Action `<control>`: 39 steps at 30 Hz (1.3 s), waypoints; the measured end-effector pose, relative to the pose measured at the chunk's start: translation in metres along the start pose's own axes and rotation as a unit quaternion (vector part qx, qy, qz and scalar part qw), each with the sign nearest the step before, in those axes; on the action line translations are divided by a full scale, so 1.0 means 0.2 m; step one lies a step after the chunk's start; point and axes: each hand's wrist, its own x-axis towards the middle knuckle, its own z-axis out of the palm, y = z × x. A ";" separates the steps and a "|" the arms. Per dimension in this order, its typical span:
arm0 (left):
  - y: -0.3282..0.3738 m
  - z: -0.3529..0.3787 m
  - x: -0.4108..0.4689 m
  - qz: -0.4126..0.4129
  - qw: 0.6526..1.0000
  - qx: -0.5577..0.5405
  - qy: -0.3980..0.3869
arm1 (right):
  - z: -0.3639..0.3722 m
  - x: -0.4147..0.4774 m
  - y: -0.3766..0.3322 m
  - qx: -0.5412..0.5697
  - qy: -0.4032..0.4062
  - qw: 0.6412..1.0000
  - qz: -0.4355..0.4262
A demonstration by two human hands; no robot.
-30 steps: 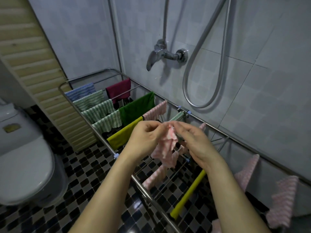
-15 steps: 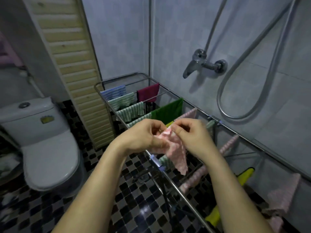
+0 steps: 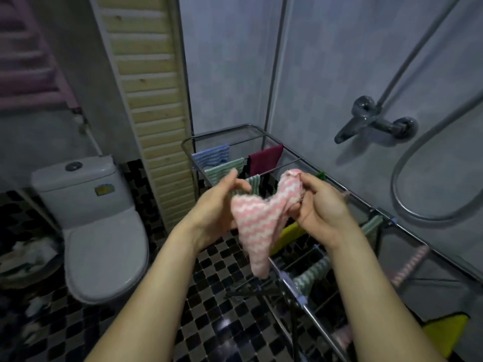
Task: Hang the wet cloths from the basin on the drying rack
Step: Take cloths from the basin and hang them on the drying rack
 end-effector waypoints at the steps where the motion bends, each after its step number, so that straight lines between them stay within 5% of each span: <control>1: -0.02 -0.03 0.07 0.000 0.999 0.034 0.002 | 0.01 0.07 -0.01 -0.009 0.002 1.000 0.000; 6: -0.03 -0.12 0.33 0.034 0.993 0.108 -0.013 | -0.06 0.36 -0.05 -0.065 -0.025 0.997 -0.030; 10: 0.05 -0.19 0.59 0.106 0.979 0.171 0.024 | -0.14 0.58 -0.14 -0.243 -0.068 0.966 -0.051; 14: 0.11 -0.21 0.81 0.138 0.951 0.270 0.063 | -0.21 0.81 -0.24 -0.388 0.001 0.918 -0.078; 25: 0.05 -0.25 1.44 0.182 0.888 0.420 0.046 | -0.49 1.53 -0.27 -0.420 0.195 0.871 -0.166; 33: -0.11 -0.26 1.77 0.020 0.855 0.506 -0.110 | -0.67 1.80 -0.17 -0.479 0.254 0.832 -0.121; 39: -0.19 -0.29 1.98 -0.023 0.869 0.481 -0.118 | -0.80 1.98 -0.15 -0.486 0.260 0.832 -0.066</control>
